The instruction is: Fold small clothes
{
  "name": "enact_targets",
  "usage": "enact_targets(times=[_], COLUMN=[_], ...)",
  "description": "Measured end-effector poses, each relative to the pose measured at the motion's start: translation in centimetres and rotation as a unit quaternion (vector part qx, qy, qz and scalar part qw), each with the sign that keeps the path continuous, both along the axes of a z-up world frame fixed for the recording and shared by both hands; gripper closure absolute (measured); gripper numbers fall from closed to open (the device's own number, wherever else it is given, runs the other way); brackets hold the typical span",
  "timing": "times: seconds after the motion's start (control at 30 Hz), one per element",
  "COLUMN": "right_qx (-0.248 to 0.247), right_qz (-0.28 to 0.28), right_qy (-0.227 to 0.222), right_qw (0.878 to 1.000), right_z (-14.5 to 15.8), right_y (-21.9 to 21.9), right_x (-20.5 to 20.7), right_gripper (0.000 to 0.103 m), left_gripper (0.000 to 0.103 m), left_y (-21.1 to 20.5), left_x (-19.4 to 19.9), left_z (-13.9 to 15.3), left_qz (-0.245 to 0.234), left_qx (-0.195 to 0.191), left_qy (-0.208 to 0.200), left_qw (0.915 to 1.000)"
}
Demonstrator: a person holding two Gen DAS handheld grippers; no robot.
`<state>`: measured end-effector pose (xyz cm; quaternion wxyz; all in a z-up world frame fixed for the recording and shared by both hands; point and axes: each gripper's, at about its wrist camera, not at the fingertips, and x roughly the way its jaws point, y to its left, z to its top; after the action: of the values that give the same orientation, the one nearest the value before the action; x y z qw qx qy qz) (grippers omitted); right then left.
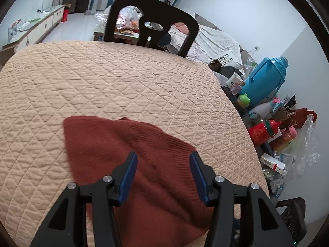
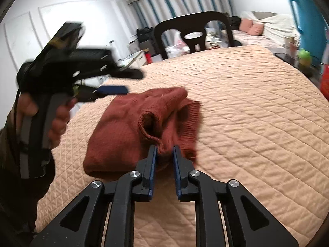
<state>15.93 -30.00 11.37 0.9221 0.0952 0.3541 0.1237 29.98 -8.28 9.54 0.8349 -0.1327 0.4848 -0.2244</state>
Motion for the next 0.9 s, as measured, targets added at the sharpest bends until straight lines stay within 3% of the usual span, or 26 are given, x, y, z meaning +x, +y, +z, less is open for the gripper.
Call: enact_targets(times=[0.2, 0.4, 0.6, 0.9], right_qx=[-0.019, -0.041, -0.068, -0.109], right_qz=[-0.028, 0.039, 0.091, 0.047], right_qy=[-0.028, -0.077, -0.061, -0.013], right_qw=[0.999, 0.995, 0.992, 0.993], right_z=[1.2, 3.3, 2.9, 1.2], right_y=[-0.5, 2.8, 5.1, 3.3], right_x=[-1.0, -0.7, 1.4, 3.5], right_gripper=[0.087, 0.085, 0.085, 0.085], left_gripper=[0.041, 0.035, 0.032, 0.031], left_y=[1.5, 3.3, 4.5, 4.7], left_x=[-2.2, -4.4, -6.6, -8.4], left_z=[-0.1, 0.0, -0.1, -1.4], left_qz=[0.004, 0.017, 0.033, 0.030], left_qx=[0.023, 0.022, 0.054, 0.076], left_qy=[-0.015, -0.024, -0.047, -0.051], left_qw=[0.9996, 0.9993, 0.9969, 0.9953])
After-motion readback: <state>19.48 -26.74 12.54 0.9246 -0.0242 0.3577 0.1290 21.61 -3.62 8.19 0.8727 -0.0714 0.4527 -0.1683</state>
